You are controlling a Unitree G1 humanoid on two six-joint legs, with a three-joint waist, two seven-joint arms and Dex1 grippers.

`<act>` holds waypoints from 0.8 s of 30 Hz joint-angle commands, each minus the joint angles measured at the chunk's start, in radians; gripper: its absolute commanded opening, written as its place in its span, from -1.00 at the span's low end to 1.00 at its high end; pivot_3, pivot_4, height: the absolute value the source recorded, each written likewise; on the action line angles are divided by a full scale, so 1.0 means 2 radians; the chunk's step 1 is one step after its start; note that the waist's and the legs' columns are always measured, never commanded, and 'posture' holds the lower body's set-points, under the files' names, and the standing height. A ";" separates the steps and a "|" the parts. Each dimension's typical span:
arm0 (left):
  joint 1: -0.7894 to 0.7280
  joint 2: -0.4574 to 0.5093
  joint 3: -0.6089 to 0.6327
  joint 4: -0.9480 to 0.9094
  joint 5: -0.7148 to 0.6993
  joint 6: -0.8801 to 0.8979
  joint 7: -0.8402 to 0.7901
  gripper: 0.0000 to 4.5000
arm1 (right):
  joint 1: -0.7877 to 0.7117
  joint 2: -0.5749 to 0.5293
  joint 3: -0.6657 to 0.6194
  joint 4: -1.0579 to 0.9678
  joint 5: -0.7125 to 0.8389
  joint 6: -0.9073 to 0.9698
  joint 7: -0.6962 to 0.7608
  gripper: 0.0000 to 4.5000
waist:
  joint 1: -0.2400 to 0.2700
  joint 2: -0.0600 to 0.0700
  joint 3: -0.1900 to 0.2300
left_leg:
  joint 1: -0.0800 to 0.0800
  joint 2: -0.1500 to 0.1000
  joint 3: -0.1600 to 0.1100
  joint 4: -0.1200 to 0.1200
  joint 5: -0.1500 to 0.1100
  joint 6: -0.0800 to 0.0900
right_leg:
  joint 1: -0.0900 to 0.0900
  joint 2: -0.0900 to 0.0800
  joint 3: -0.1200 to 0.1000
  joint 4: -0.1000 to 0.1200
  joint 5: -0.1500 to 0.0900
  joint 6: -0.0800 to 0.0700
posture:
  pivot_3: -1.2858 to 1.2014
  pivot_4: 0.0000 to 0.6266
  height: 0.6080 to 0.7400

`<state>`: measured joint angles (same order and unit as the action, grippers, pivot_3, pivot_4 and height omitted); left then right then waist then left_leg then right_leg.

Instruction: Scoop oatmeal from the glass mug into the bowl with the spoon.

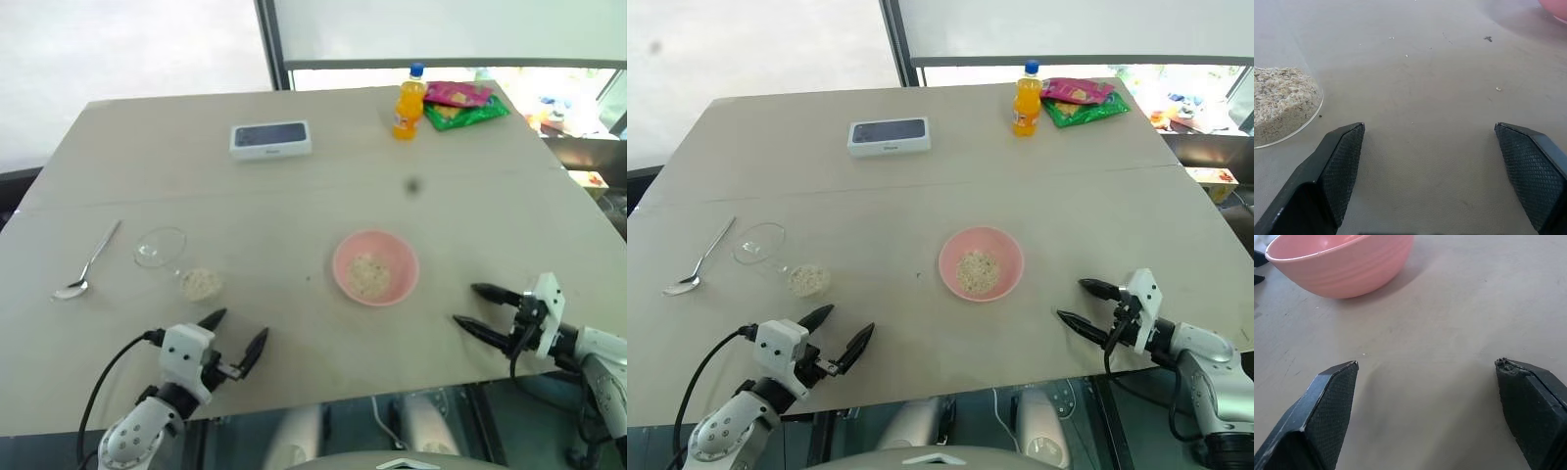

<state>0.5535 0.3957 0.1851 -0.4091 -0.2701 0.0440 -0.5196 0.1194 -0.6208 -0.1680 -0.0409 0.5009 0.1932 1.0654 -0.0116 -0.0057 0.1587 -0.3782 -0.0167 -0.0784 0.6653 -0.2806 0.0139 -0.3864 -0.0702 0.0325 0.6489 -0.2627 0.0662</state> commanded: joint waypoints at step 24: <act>0.015 0.003 0.007 0.019 -0.006 -0.013 -0.016 0.99 | -0.009 0.002 0.004 0.025 -0.003 -0.023 0.027 1.00 | 0.000 0.000 0.000 | 0.000 0.000 0.000 0.000 0.000 0.000 | 0.000 0.000 0.000 0.000 0.000 0.000 | 0.03 -0.52 1.00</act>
<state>0.5568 0.3985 0.1871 -0.3887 -0.2794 0.0111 -0.5415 0.1013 -0.6193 -0.1663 0.0025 0.4925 0.1482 1.1045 -0.0118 -0.0056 0.1588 -0.3781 -0.0167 -0.0782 0.6651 -0.2806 0.0139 -0.3864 -0.0701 0.0325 0.6485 -0.2626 0.0663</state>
